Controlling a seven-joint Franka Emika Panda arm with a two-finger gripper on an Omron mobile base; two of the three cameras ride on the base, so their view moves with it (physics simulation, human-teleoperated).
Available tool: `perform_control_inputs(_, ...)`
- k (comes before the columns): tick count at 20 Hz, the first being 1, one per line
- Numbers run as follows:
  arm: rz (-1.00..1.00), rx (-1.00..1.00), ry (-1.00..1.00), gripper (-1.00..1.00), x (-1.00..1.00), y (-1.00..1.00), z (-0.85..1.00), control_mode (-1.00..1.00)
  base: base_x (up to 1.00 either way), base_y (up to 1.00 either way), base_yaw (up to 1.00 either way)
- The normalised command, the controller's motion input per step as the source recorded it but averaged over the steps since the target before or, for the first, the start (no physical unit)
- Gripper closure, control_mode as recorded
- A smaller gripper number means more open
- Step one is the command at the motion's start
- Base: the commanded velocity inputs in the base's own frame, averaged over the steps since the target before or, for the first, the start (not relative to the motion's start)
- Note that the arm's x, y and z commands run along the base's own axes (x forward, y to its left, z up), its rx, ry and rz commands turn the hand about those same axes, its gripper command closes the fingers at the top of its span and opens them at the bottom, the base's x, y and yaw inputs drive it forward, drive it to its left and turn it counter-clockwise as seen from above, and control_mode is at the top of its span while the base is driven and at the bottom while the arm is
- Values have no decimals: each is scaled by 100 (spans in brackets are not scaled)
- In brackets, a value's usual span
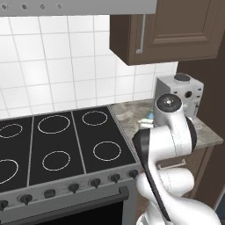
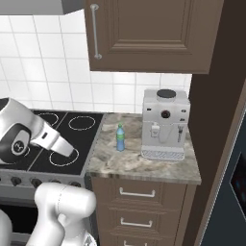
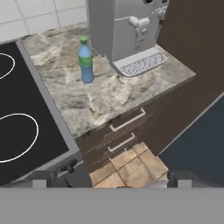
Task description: Take the bottled waters from the counter and place them in the freezer to freeze. Close the freezer door after placing the bottles.
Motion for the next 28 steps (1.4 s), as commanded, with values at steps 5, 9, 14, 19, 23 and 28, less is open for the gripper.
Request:
perform_control_inputs(5, -19, -13, -18, -100, 59, 0, -37, -100, 0, 0, 0)
perform_control_inputs(9, -28, -12, -3, -100, 46, 6, -31, -100, 0, 0, 0)
perform_control_inputs(14, -9, -20, -29, -100, 38, 1, -39, -100, 0, 0, 0)
perform_control_inputs(19, -1, -11, -33, -100, 22, -2, -24, -100, 0, 0, 0)
perform_control_inputs(23, 0, -5, -31, -100, 19, -14, -19, -100, 0, 0, 0)
perform_control_inputs(28, -6, 0, -4, -100, 24, -29, -9, -100, 0, 0, 0)
